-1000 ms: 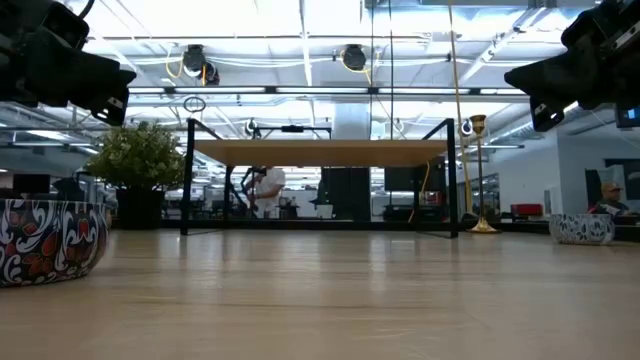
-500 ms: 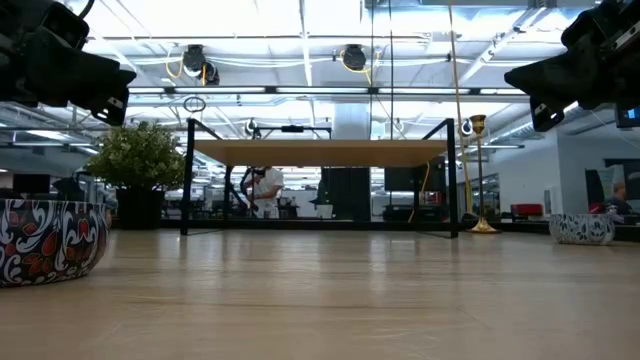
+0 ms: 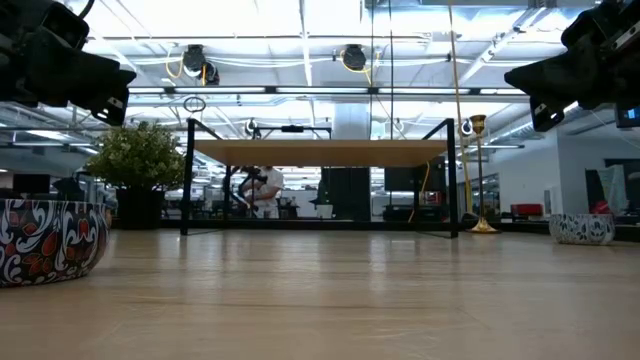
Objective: Pick & Place candle stick holders
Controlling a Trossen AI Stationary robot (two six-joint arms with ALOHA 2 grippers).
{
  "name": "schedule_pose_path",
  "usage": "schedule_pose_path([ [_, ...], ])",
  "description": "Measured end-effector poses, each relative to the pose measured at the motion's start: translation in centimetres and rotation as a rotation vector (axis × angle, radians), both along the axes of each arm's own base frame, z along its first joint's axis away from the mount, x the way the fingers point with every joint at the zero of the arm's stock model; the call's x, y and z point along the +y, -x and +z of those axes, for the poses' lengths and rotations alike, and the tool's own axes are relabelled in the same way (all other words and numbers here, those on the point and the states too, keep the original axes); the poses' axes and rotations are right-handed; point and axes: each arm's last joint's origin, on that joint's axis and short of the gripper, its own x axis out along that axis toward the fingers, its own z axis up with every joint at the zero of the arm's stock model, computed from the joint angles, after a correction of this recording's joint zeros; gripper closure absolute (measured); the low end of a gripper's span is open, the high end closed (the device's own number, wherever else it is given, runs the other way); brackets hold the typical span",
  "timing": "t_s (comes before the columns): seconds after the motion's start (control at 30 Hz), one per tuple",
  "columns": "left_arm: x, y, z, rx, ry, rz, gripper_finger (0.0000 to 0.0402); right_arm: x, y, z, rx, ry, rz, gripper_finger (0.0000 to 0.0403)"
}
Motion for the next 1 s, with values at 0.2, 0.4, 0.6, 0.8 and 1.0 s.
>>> schedule_pose_path([
  [0.2,0.0,0.0,0.0,0.000,0.000,0.000,0.0316,0.0,0.0,0.0,0.000,0.000,0.000,0.0394],
  [0.4,0.0,0.0,0.0,0.000,0.000,0.000,0.0316,0.0,0.0,0.0,0.000,0.000,0.000,0.0394],
  [0.6,0.0,0.0,0.0,0.000,0.000,0.000,0.0316,0.0,0.0,0.0,0.000,0.000,0.000,0.0394],
  [0.8,0.0,0.0,0.0,0.000,0.000,0.000,0.0316,0.0,0.0,0.2,-0.025,-0.005,-0.001,0.0394],
  [1.0,0.0,0.0,0.0,0.001,0.000,0.000,0.0316,-0.4,0.2,1.1,-0.119,-0.128,-0.105,0.0395],
])
